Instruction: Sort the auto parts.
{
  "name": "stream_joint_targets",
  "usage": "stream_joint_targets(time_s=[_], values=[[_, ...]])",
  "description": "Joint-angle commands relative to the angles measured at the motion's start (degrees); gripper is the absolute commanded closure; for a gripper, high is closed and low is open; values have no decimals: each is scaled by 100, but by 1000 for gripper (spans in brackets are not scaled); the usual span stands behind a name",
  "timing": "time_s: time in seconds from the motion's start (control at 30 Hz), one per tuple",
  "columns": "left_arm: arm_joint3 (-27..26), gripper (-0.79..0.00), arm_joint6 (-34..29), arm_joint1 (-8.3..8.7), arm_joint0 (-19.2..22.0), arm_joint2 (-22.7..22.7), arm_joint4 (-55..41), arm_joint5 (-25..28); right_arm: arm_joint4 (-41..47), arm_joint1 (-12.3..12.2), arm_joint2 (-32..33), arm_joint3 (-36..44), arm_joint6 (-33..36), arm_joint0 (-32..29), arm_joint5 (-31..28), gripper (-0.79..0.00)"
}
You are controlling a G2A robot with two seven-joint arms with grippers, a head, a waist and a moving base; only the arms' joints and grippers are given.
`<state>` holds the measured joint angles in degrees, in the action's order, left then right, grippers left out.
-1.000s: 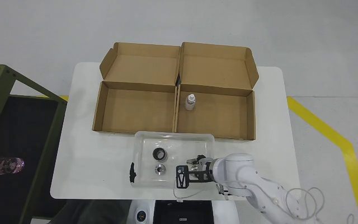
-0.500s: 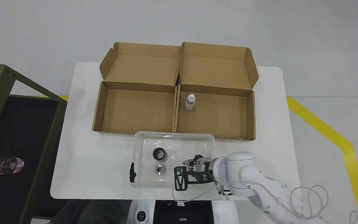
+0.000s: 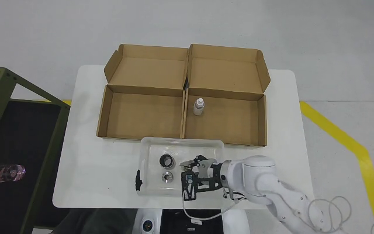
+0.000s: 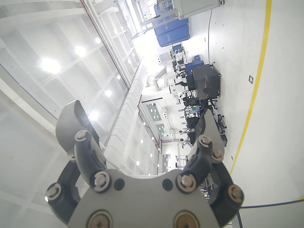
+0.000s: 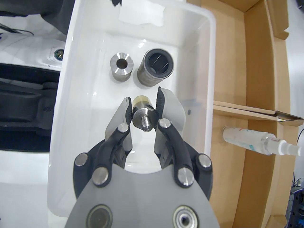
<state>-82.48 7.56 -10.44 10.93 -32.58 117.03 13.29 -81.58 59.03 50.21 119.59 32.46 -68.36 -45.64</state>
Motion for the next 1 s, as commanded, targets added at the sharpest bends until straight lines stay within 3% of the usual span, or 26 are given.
stream_joint_targets(time_s=[0.0, 0.27, 0.47, 0.97], values=[[0, -785, 0, 0, 0, 0, 0, 0, -42, -10, 100, -3, -376, -43, 83, 0], [0, -785, 0, 0, 0, 0, 0, 0, 127, -79, 727, -48, -1657, -319, 408, 0], [0, -785, 0, 0, 0, 0, 0, 0, 361, -126, 1167, -70, -2186, -500, 490, 0], [0, -785, 0, 0, 0, 0, 0, 0, 1004, -134, 1725, -465, -2645, -426, 627, 0]])
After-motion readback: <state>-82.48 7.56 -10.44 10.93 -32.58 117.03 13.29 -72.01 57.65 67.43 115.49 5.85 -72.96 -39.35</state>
